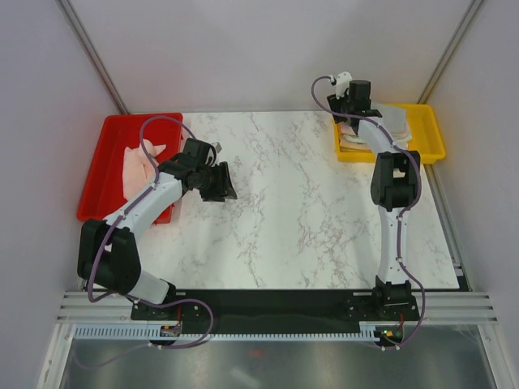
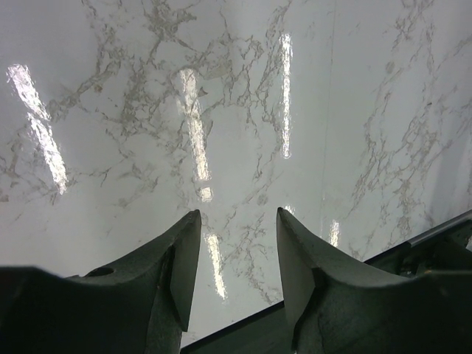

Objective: Fold and stack the towels
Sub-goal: Neatly place the folded towel into the bin, then grab crumpled towel

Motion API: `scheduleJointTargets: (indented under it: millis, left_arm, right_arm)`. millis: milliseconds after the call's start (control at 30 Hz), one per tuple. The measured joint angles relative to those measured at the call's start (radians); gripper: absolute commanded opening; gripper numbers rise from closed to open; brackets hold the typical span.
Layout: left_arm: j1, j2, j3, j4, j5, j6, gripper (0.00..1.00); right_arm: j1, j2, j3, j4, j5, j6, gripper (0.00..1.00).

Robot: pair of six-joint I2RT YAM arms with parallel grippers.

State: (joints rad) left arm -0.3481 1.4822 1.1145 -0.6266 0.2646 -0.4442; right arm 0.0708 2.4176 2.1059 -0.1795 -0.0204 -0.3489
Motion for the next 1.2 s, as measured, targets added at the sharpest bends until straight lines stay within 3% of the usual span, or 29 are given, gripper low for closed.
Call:
scheduleJointTargets:
  millis: [233,367,500,833,1100,1200]
  left_arm:
    - [0.0,0.0,0.005,0.0,0.002,0.0,0.53]
    - [0.002,0.0,0.011,-0.002,-0.01,0.0,0.53]
    - [0.005,-0.002,0.048,-0.008,-0.043,0.0,0.53]
    - [0.01,-0.018,0.106,-0.026,-0.135,-0.001,0.54]
    - [0.186,0.081,0.306,-0.039,-0.186,-0.019,0.54]
    - [0.282,0.124,0.33,-0.04,-0.206,-0.024,0.54]
  right_arm:
    - [0.012,0.003,-0.019,-0.017,0.018,-0.053,0.6]
    - [0.014,0.008,-0.018,-0.018,0.039,-0.065,0.45]
    - [0.014,0.022,-0.014,-0.021,0.056,-0.068,0.39]
    - [0.013,0.019,-0.038,-0.019,0.034,-0.067,0.05]
    - [0.011,-0.055,-0.135,-0.044,-0.03,-0.068,0.03]
    - [0.011,-0.068,-0.136,-0.059,-0.043,-0.068,0.21]
